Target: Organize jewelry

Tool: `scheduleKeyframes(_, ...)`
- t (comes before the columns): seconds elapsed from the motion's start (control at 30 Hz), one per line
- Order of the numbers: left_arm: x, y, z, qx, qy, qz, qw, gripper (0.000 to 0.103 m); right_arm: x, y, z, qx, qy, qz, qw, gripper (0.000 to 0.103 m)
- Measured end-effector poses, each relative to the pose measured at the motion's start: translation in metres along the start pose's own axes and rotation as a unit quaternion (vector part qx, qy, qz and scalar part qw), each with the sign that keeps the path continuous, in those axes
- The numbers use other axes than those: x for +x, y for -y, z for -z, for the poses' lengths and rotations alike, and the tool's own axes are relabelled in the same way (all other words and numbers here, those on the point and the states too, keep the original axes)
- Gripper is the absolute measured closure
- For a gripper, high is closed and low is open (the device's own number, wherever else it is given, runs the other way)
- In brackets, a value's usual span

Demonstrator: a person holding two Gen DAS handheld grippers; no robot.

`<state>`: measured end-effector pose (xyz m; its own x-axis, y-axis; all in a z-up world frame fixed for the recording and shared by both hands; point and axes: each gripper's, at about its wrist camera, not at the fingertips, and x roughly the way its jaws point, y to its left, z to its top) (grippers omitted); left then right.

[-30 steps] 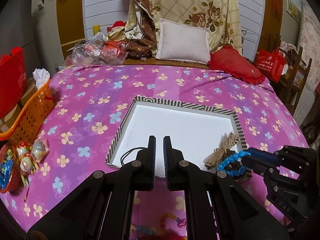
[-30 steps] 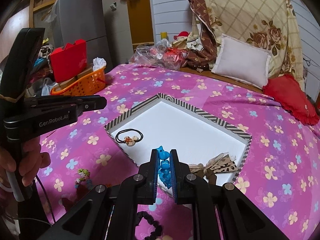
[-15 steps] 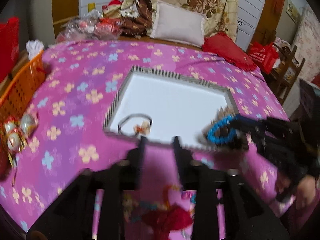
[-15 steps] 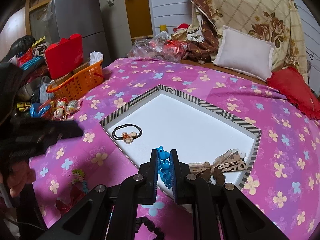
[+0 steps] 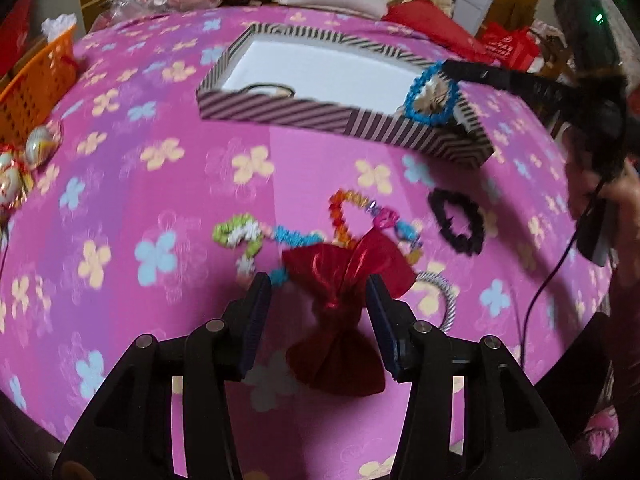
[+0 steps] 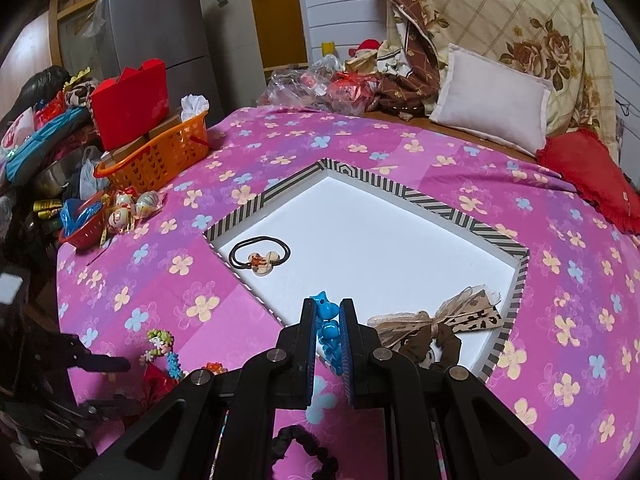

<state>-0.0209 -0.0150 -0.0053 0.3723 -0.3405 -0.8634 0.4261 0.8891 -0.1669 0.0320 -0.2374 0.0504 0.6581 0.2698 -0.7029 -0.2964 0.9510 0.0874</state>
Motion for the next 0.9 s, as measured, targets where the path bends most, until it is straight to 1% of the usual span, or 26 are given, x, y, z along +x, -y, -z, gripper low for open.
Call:
scheduleKeyframes(0.1, 0.007, 0.004, 0.007, 0.004, -0.008, -0.018, 0.9998, 0.053, 0.0, -0.002, 0.001, -0.001, -0.001, 0.0, 1.0, 0.093)
scheduleKeyframes(0.13, 0.01, 0.007, 0.009, 0.008, -0.012, -0.023, 0.9996, 0.049, 0.0, -0.002, 0.001, -0.001, -0.002, -0.001, 1.0, 0.093)
scheduleKeyframes(0.17, 0.013, 0.009, 0.012, 0.012, -0.016, -0.028, 0.9994, 0.048, 0.0, -0.003, 0.001, -0.001, -0.002, -0.001, 1.0, 0.093)
scheduleKeyframes(0.27, 0.024, 0.013, 0.017, 0.026, -0.028, -0.045, 0.9983, 0.047, 0.0, -0.003, 0.0, -0.001, -0.002, -0.001, 1.0, 0.093)
scheduleKeyframes(0.33, 0.025, 0.019, 0.02, 0.04, -0.018, -0.056, 0.9975, 0.048, 0.0, -0.004, 0.0, -0.001, -0.002, -0.001, 1.0, 0.093)
scheduleKeyframes(0.4, 0.024, 0.024, 0.022, 0.053, -0.012, -0.06, 0.9968, 0.07, 0.0, -0.004, 0.0, -0.001, -0.002, 0.0, 1.0, 0.093)
scheduleKeyframes(0.43, 0.024, 0.025, 0.022, 0.056, -0.012, -0.058, 0.9967, 0.084, 0.0, -0.004, 0.0, -0.001, -0.002, -0.001, 1.0, 0.093)
scheduleKeyframes(0.47, 0.024, 0.024, 0.021, 0.053, -0.016, -0.049, 0.9973, 0.087, 0.0, -0.003, 0.0, 0.0, -0.002, -0.001, 1.0, 0.093)
scheduleKeyframes(0.5, 0.023, 0.023, 0.019, 0.047, -0.015, -0.038, 0.9981, 0.088, 0.0, -0.004, 0.0, 0.001, -0.001, -0.001, 1.0, 0.093)
scheduleKeyframes(0.6, 0.014, 0.02, 0.011, 0.036, 0.008, -0.042, 0.9984, 0.089, -0.001, -0.006, 0.0, 0.001, 0.0, -0.002, 1.0, 0.093)
scheduleKeyframes(0.7, 0.003, 0.013, -0.003, 0.013, 0.029, -0.035, 0.9989, 0.089, -0.005, -0.009, 0.002, 0.001, 0.002, -0.005, 1.0, 0.093)
scheduleKeyframes(0.77, -0.003, 0.011, -0.013, 0.005, 0.043, -0.041, 0.9982, 0.089, -0.01, -0.01, 0.003, 0.002, 0.006, -0.008, 1.0, 0.093)
scheduleKeyframes(0.9, -0.007, 0.006, -0.035, -0.022, 0.06, -0.038, 0.9972, 0.089, -0.018, -0.012, 0.003, 0.002, 0.013, -0.012, 1.0, 0.093)
